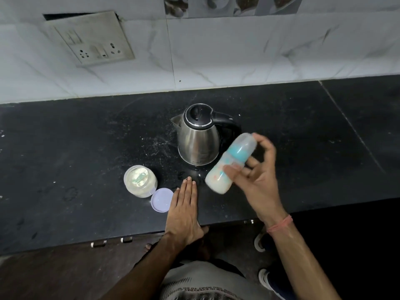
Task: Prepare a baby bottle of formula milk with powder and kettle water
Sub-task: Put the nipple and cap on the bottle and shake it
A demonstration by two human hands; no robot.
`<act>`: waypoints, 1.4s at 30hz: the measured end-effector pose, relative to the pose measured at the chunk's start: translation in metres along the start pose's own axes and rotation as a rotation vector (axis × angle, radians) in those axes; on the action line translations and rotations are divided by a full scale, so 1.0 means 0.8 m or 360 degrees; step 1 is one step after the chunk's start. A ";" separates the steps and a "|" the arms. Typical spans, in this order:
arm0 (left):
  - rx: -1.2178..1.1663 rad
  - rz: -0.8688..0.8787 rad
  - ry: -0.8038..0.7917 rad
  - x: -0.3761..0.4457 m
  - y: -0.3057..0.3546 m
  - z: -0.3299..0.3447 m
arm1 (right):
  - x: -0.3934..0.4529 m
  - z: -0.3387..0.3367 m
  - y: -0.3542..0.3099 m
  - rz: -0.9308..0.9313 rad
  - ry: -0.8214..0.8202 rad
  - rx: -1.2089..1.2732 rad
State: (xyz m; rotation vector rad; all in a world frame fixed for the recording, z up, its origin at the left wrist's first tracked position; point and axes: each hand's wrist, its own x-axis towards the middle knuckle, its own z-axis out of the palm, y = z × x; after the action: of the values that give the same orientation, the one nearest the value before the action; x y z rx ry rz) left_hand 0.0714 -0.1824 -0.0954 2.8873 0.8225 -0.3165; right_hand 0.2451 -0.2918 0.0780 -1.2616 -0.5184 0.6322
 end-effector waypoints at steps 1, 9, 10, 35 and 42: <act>0.0019 -0.0003 -0.0010 -0.001 0.001 -0.001 | 0.002 0.001 -0.002 -0.0042 0.0164 0.0087; 0.0040 0.0003 -0.0022 0.000 0.002 0.001 | -0.014 -0.005 0.000 0.0201 -0.0409 -0.0337; 0.0044 -0.0003 -0.0017 0.000 0.002 0.001 | -0.014 -0.004 -0.002 0.0165 -0.0314 -0.0232; 0.0033 -0.0016 -0.0022 -0.001 0.003 -0.003 | -0.014 0.015 -0.017 0.0021 0.0446 0.0191; 0.0019 0.0005 -0.0019 -0.001 0.001 0.000 | -0.020 0.025 -0.012 0.0052 0.0010 0.0075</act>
State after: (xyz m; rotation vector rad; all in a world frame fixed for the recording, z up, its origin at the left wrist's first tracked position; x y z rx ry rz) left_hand 0.0716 -0.1836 -0.0955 2.8943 0.8172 -0.3394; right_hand 0.2217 -0.2906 0.0916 -1.2288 -0.4762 0.6642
